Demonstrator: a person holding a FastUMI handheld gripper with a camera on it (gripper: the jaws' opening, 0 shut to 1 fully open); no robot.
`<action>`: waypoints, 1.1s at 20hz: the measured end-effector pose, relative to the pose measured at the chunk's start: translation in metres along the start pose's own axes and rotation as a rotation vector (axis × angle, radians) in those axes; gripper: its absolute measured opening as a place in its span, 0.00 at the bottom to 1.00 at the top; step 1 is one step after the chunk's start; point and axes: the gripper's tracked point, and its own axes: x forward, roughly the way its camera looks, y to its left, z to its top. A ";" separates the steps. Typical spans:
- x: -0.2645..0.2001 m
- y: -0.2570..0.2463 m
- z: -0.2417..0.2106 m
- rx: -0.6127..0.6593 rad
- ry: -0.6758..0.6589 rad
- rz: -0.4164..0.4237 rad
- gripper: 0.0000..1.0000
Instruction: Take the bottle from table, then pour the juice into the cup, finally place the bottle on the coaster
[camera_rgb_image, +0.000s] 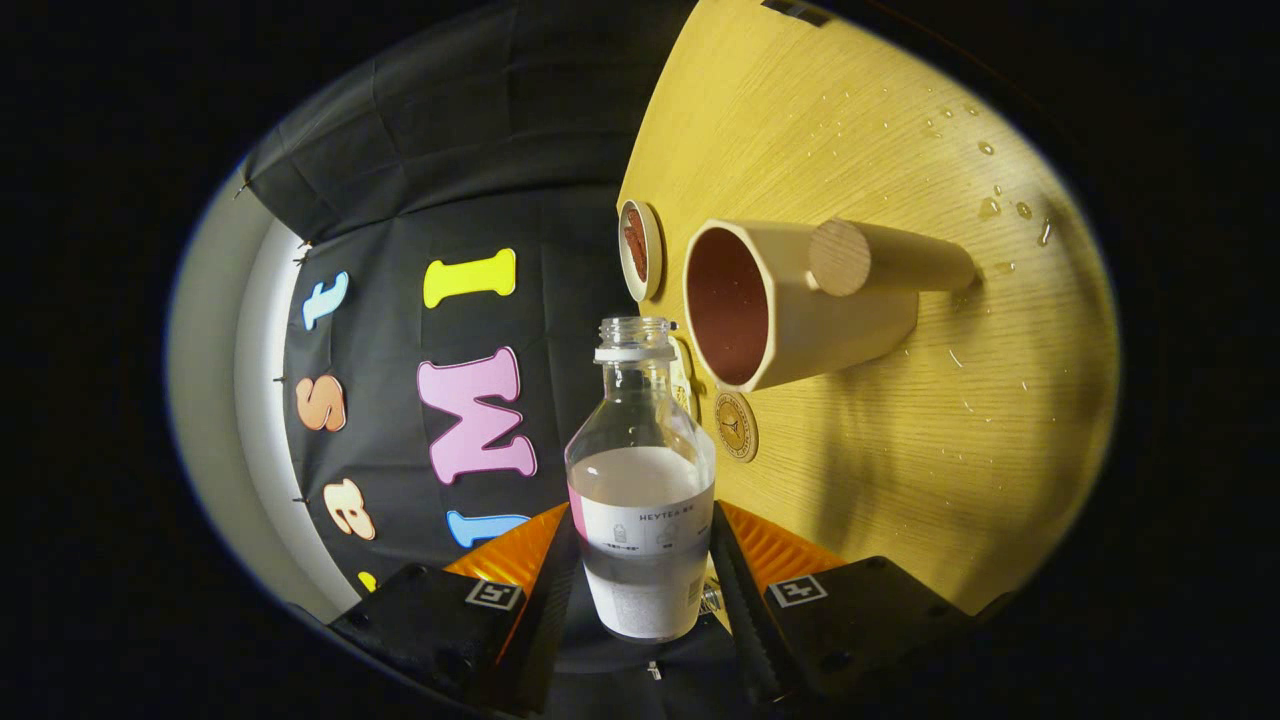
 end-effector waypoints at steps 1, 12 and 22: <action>0.001 0.000 0.000 0.007 0.002 0.000 0.74; 0.002 0.005 -0.002 0.095 0.010 0.008 0.74; 0.004 0.008 -0.005 0.117 0.020 0.015 0.74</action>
